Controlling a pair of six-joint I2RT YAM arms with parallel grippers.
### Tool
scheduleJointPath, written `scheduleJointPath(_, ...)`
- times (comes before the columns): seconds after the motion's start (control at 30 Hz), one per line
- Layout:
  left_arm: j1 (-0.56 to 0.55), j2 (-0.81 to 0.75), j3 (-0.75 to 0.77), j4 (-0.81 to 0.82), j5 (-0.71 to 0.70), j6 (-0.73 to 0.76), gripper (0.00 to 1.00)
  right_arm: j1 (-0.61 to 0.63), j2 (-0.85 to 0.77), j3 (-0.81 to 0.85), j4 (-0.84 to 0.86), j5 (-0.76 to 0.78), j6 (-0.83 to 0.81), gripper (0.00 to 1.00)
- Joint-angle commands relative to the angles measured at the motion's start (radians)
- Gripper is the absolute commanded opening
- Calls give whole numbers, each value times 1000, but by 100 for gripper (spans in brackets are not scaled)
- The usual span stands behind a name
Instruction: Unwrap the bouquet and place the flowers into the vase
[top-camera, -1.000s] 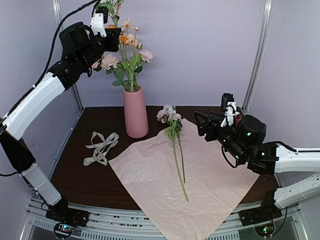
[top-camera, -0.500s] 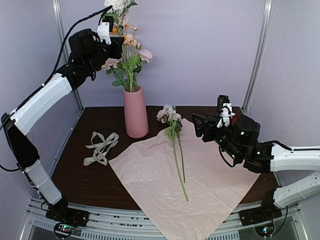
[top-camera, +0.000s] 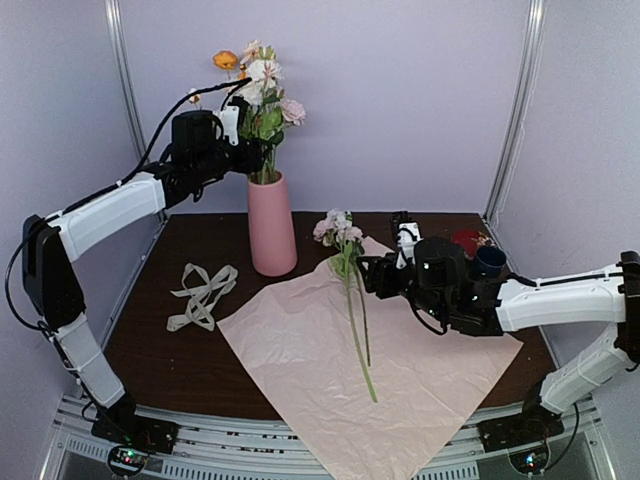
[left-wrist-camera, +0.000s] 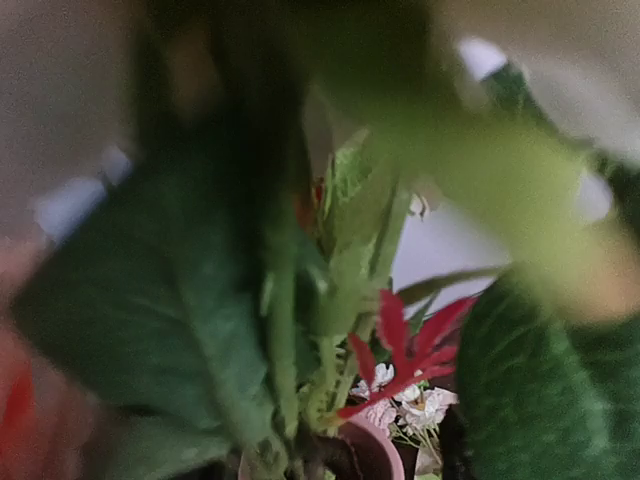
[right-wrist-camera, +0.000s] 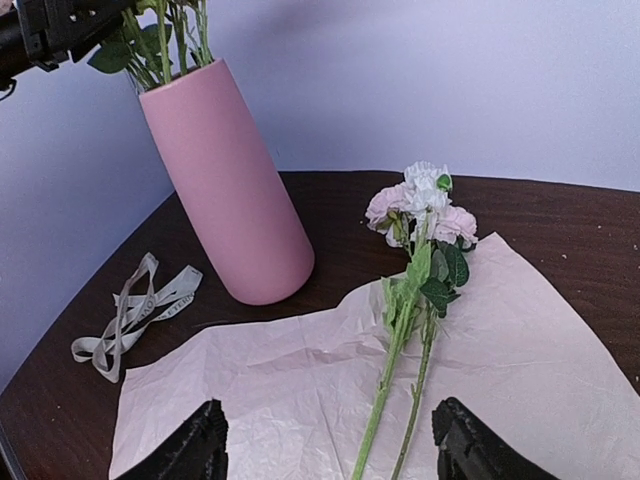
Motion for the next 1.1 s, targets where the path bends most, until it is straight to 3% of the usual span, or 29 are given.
scheduleJointPath(0.0,7,-103,-37,48,38,-3,90,-23,80,85,-82,-57,51,70)
scheduleJointPath(0.07,7,-145,-45,29,39,3,98,-32,123,116,-117,-63,69,70)
scheduleJointPath(0.27,7,-317,-138,2,44,-1,98,-74,295,219,-216,-86,121,66)
scheduleJointPath(0.5,7,-538,-323,-1,23,-38,98,-118,438,249,-232,-126,169,56)
scheduleJointPath(0.77,7,-749,-554,11,29,-98,98,-152,553,279,-231,-95,184,53)
scheduleJointPath(1.07,7,-861,-648,-16,45,-123,98,-162,625,312,-219,-154,214,27)
